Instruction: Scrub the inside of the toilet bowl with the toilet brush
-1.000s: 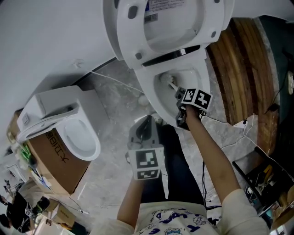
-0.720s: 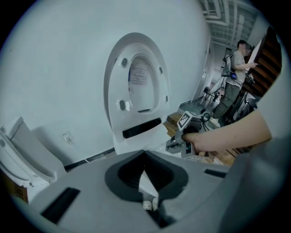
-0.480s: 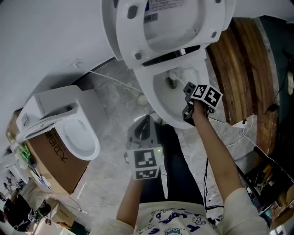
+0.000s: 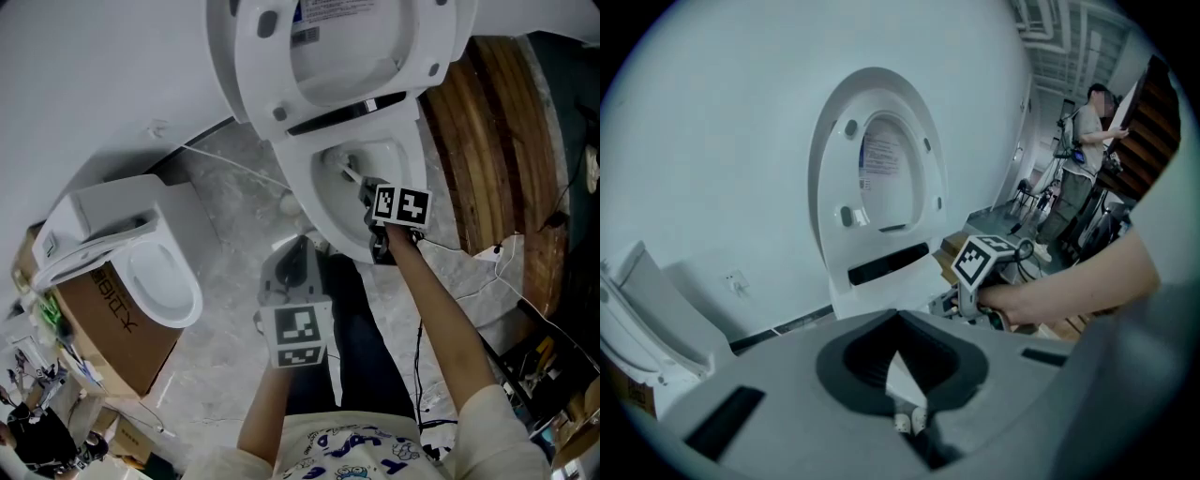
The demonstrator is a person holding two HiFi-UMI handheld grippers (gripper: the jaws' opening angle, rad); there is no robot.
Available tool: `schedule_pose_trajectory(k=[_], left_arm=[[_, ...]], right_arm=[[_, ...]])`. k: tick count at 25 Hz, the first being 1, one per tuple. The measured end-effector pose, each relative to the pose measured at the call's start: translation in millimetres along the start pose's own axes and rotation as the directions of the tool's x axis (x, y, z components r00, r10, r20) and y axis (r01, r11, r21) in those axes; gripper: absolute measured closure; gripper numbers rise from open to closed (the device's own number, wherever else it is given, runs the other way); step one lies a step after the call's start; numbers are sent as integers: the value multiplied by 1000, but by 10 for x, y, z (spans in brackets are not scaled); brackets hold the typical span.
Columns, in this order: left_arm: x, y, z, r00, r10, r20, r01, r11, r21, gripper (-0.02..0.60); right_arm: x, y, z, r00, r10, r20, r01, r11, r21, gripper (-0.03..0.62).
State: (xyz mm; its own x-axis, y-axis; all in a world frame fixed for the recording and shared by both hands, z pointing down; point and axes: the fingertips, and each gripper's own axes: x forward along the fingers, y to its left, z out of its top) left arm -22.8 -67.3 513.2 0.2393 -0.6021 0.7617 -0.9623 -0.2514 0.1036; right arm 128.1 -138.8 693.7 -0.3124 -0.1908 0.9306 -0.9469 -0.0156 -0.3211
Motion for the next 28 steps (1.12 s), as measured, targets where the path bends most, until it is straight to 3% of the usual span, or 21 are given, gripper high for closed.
schedule_pose_trajectory(k=[8, 13, 16, 20, 28], left_arm=[[-26, -6, -7, 1000, 4, 7, -4, 1000, -4, 578], [-42, -21, -2, 1000, 2, 10, -2, 1000, 0, 580], [-51, -19, -1, 1000, 2, 10, -2, 1000, 0, 580], [-71, 5, 17, 1000, 6, 16, -6, 1000, 2, 578], [-91, 70, 22, 1000, 21, 15, -21, 1000, 0, 578]], right_arm=[[-53, -17, -219, 992, 34, -122, -66, 963, -262, 428], [-107, -155, -351, 975, 12, -224, -103, 910, -402, 428], [-146, -289, -471, 955, -46, -294, -114, 856, -503, 428], [-214, -483, -594, 927, -142, -347, -126, 754, -645, 428], [-243, -684, -554, 911, -235, -340, -122, 632, -766, 428]])
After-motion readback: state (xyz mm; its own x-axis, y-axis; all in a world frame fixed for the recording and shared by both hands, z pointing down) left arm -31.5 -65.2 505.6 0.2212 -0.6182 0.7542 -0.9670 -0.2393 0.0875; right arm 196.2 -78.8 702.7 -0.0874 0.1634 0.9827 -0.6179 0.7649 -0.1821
